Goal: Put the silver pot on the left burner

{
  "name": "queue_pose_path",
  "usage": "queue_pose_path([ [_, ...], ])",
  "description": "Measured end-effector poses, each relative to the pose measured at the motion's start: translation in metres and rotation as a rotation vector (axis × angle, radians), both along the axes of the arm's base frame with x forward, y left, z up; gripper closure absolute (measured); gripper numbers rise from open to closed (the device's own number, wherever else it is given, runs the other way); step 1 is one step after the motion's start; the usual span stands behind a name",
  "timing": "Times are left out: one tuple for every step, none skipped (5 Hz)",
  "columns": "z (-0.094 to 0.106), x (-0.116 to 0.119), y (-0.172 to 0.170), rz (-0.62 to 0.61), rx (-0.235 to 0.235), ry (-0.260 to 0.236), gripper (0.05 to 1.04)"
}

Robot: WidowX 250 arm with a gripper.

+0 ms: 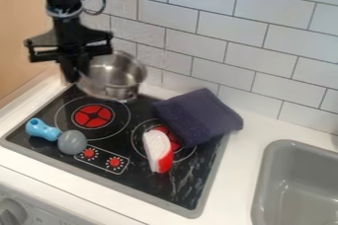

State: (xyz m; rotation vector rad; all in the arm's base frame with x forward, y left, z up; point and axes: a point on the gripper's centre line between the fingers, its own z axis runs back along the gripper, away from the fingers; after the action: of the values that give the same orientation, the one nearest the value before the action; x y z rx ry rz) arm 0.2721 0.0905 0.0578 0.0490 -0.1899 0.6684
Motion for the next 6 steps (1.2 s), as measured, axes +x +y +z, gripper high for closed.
queue_pose_path([
  [-0.018, -0.002, 0.008, -0.002, -0.009, 0.038, 1.02],
  [-0.028, 0.005, 0.017, 0.021, -0.013, 0.019, 1.02],
  [-0.041, 0.012, 0.018, 0.016, -0.029, 0.026, 1.02],
  [-0.048, 0.019, 0.023, 0.027, -0.029, 0.011, 1.02],
  [-0.052, 0.021, 0.025, 0.038, -0.036, 0.007, 0.993],
  [-0.056, 0.017, 0.023, 0.079, -0.057, 0.032, 0.82],
])
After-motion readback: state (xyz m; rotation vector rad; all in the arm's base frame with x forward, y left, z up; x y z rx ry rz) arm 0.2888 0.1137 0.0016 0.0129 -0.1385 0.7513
